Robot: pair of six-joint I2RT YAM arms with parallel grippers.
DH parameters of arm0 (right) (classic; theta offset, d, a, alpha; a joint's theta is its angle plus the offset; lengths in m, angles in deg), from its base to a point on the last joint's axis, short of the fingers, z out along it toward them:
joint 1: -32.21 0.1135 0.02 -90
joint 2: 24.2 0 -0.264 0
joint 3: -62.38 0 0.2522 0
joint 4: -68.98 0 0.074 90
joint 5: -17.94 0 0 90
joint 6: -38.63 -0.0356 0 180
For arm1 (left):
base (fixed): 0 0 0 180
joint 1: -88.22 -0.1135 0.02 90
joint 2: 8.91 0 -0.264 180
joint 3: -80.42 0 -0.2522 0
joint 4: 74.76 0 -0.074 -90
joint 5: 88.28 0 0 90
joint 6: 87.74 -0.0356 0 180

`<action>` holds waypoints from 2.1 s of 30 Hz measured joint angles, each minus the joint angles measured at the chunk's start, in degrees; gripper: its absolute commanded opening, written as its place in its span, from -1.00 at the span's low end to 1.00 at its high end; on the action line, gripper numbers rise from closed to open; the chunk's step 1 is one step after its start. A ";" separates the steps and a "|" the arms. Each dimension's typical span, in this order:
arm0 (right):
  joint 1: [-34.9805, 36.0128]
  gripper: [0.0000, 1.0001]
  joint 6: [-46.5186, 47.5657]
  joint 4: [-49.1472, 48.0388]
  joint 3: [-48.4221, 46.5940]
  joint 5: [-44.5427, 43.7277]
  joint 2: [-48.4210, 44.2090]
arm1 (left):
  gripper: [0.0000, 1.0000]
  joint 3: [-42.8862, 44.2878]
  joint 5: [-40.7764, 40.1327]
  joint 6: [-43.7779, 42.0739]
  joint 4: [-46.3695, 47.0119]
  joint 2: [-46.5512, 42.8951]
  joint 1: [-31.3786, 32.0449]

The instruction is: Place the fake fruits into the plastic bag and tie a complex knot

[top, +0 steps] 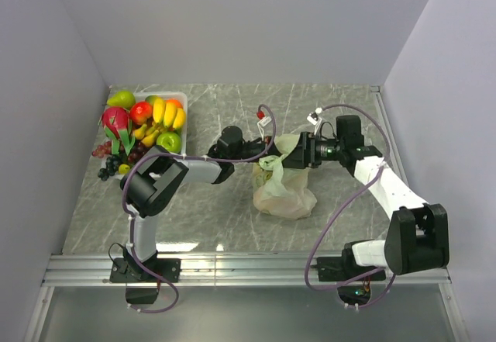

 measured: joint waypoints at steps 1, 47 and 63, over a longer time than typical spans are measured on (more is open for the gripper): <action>0.35 0.50 -0.87 -0.85 0.55 -0.04 0.17 | -0.99 0.00 0.02 0.20 0.15 0.02 0.00; 3.91 0.51 -8.46 -7.48 4.55 2.64 2.71 | -0.99 -3.28 4.02 5.90 10.27 3.02 1.05; 2.62 0.89 4.28 10.32 -0.15 1.33 0.59 | -0.99 -2.82 4.44 5.40 10.95 4.13 1.29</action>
